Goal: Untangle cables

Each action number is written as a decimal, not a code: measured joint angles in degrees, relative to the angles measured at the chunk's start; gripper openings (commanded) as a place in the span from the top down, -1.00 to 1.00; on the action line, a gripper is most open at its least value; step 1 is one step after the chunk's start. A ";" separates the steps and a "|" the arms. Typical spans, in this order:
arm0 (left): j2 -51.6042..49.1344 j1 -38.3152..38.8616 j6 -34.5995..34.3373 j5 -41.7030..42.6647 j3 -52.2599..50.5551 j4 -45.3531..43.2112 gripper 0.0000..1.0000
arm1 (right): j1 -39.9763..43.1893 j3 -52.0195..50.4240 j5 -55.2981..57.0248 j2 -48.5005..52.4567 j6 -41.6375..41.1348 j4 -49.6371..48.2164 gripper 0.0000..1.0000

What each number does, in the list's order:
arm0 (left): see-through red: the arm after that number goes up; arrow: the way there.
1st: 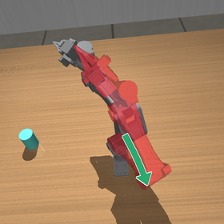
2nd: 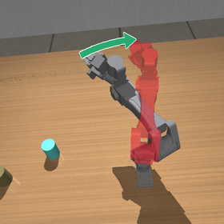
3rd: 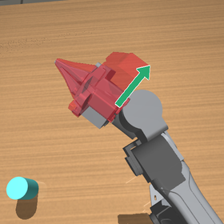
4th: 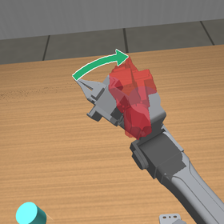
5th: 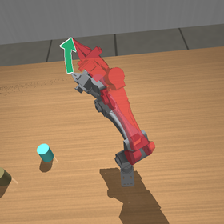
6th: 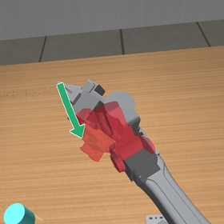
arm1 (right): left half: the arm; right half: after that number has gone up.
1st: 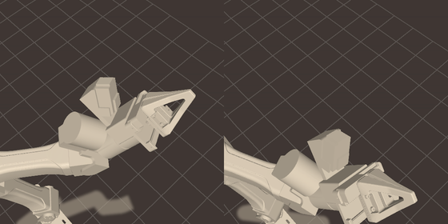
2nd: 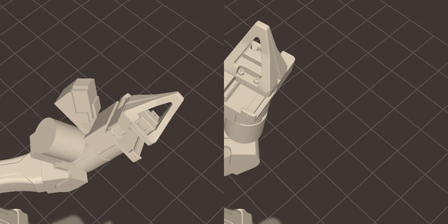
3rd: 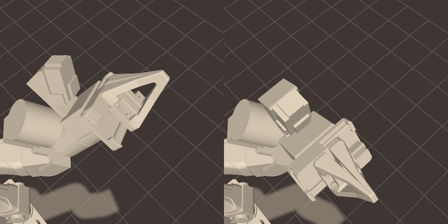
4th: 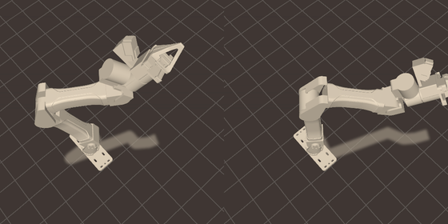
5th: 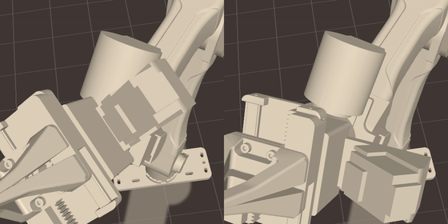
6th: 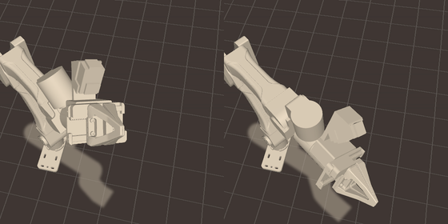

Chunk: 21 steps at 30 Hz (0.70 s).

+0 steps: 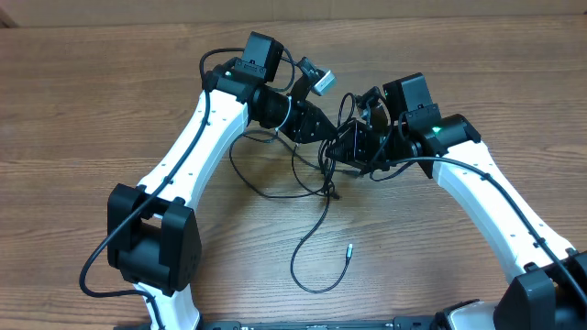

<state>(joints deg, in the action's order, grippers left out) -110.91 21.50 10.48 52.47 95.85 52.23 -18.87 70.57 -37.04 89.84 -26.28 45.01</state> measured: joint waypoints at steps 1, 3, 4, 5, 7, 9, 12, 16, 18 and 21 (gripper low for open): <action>0.00 0.00 -0.07 -0.42 0.00 0.00 0.92 | -0.02 0.00 -0.09 0.02 0.00 0.00 0.92; 0.00 -0.17 -0.07 -1.27 0.00 0.09 0.92 | -0.02 0.00 -0.07 0.00 0.02 0.04 0.92; 0.00 -0.26 -0.07 -1.81 0.00 0.24 0.92 | -0.02 0.00 0.17 0.00 0.04 0.35 0.92; 0.00 -0.42 -0.07 -2.21 0.00 0.46 0.92 | -0.02 0.00 1.01 0.02 0.22 1.11 0.92; 0.00 -1.14 -0.07 -2.84 -0.02 0.85 0.92 | -0.02 0.00 3.21 0.02 0.26 2.73 0.92; 0.02 -2.73 -0.07 -2.99 -0.02 1.20 0.92 | 0.04 0.00 8.68 0.02 -0.61 5.55 0.92; 0.15 -5.11 -0.07 -1.31 -0.02 1.79 0.92 | 0.33 0.00 13.79 0.02 -2.08 6.49 0.92; 0.85 -6.93 -0.07 2.10 -0.02 2.51 0.92 | 0.57 0.00 16.96 0.00 -3.04 5.03 0.92; 1.18 -6.97 0.00 3.28 -0.02 3.39 0.92 | 0.87 0.00 19.12 0.00 -4.24 5.53 0.92; 1.53 -6.99 0.42 3.74 -0.02 5.49 0.92 | 3.10 0.00 24.26 0.00 -7.63 9.49 0.92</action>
<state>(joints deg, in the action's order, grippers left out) -109.38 14.50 10.90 56.21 95.83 57.71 -15.77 70.57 -12.78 89.84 -33.91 54.50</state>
